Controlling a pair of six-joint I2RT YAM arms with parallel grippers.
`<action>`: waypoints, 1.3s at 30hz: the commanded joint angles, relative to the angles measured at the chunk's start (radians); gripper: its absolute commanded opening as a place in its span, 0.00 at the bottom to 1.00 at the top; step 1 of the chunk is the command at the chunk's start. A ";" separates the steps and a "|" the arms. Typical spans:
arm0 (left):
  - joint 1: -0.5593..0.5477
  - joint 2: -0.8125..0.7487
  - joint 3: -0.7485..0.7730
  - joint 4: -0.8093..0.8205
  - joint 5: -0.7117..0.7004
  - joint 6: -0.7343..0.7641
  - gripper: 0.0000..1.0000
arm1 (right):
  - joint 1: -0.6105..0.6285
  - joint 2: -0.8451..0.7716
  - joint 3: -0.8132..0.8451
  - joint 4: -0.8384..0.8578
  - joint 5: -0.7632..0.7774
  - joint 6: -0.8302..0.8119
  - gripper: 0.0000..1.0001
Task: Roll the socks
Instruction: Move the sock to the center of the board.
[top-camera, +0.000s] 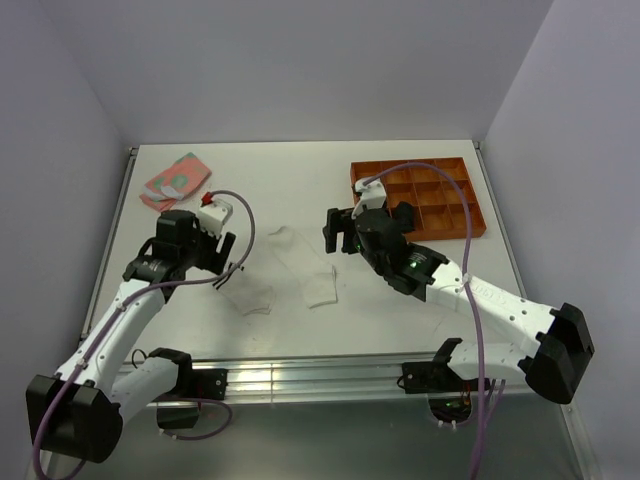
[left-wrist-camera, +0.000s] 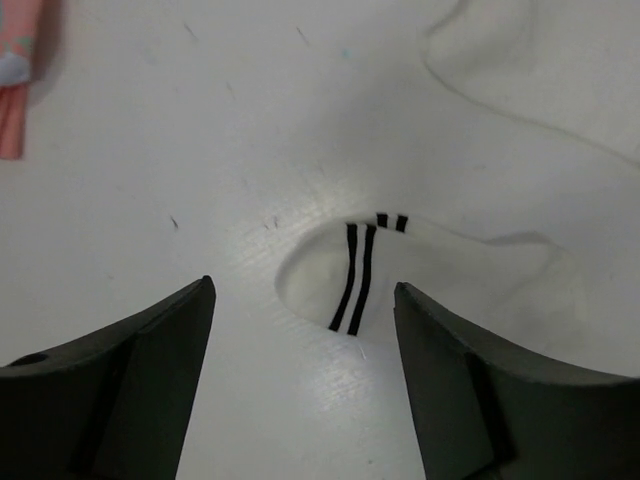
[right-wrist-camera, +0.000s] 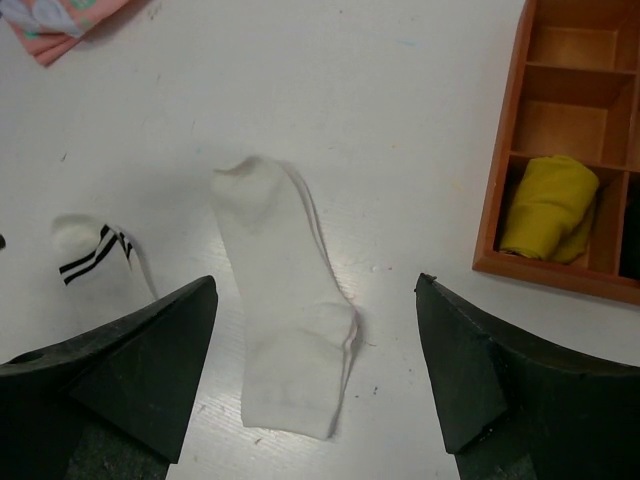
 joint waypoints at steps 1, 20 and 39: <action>-0.018 0.003 -0.040 -0.072 0.073 0.097 0.75 | 0.004 0.002 0.031 0.060 -0.025 0.014 0.87; -0.294 0.068 -0.176 0.049 0.225 0.209 0.60 | 0.006 -0.040 -0.047 0.077 0.064 0.075 0.85; -0.406 0.306 -0.111 0.076 0.165 0.077 0.55 | 0.004 -0.069 -0.058 0.032 0.127 0.064 0.85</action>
